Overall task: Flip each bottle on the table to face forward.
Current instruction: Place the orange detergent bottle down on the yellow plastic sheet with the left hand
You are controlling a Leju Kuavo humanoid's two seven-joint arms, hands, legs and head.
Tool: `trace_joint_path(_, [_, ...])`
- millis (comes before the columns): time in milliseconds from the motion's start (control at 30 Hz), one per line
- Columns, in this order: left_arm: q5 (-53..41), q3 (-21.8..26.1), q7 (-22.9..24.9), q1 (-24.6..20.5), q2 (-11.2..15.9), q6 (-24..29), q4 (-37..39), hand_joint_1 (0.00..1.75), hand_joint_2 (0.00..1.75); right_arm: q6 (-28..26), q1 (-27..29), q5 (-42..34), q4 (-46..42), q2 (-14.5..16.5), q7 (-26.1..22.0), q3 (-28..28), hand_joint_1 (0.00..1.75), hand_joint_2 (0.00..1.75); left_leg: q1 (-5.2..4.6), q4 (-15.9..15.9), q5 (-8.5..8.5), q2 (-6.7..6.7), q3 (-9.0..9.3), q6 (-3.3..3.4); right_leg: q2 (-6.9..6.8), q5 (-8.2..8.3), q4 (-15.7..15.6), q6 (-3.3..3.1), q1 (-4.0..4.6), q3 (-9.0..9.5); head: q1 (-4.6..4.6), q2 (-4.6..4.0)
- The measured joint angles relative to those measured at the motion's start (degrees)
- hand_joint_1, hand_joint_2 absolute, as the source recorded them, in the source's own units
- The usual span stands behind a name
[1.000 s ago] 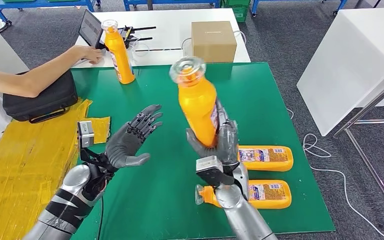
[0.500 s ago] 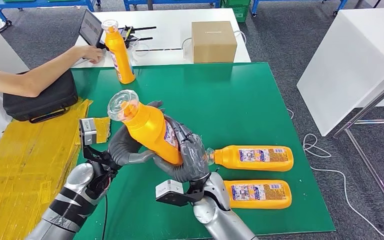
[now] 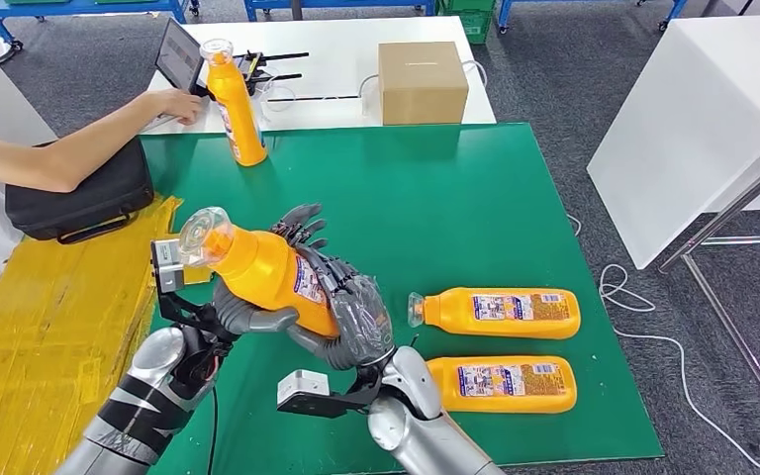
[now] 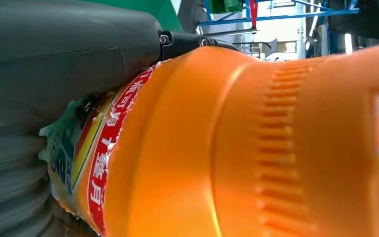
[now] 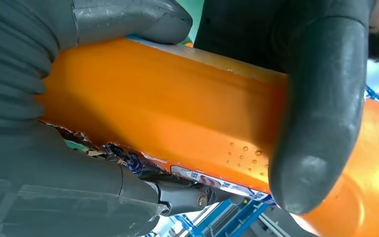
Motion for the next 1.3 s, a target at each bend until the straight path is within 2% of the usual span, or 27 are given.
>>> trace_joint_path(533, [0.5, 1.1, -0.6, 1.2, -0.1, 0.1, -0.1, 0.00, 1.75, 0.7, -1.1, 0.1, 2.7, 0.5, 1.0, 0.4, 1.75, 1.75, 0.00, 0.0, 0.00, 0.00, 0.00, 0.00, 0.00, 0.00, 0.0, 0.00, 0.00, 0.00, -0.01, 0.00])
trace_joint_path(567, [0.5, 1.2, -0.6, 1.3, -0.2, 0.3, -0.2, 0.08, 1.75, 0.7, -1.1, 0.1, 2.8, 0.5, 1.1, 0.4, 1.75, 1.75, 0.00, 0.0, 0.00, 0.00, 0.00, 0.00, 0.00, 0.00, 0.0, 0.00, 0.00, 0.00, -0.01, 0.00])
trace_joint_path(667, [0.5, 1.6, -0.7, 1.6, -0.5, 1.1, -0.4, 1.35, 1.75, 0.7, -1.2, 0.4, 3.2, 0.7, 1.4, 0.4, 1.75, 1.75, 0.00, 0.0, 0.00, 0.00, 0.00, 0.00, 0.00, 0.00, 0.0, 0.00, 0.00, 0.00, -0.01, 0.00])
trace_joint_path(700, [0.4, 1.7, -0.7, 1.7, -0.7, 1.3, -0.5, 1.71, 1.75, 0.7, -1.2, 0.5, 3.3, 0.7, 1.5, 0.4, 1.75, 1.75, 0.00, 0.0, 0.00, 0.00, 0.01, 0.00, 0.00, 0.00, 0.0, 0.00, 0.00, 0.00, -0.01, 0.00])
trace_joint_path(1300, [0.0, 2.6, -0.7, 2.4, -2.3, 2.4, -0.7, 1.75, 1.75, 0.3, -1.5, 0.8, 3.8, 0.8, 1.7, 0.3, 1.75, 1.75, -0.01, 0.0, 0.00, 0.01, 0.01, 0.00, 0.00, 0.00, 0.0, 0.00, 0.00, -0.02, -0.01, 0.00])
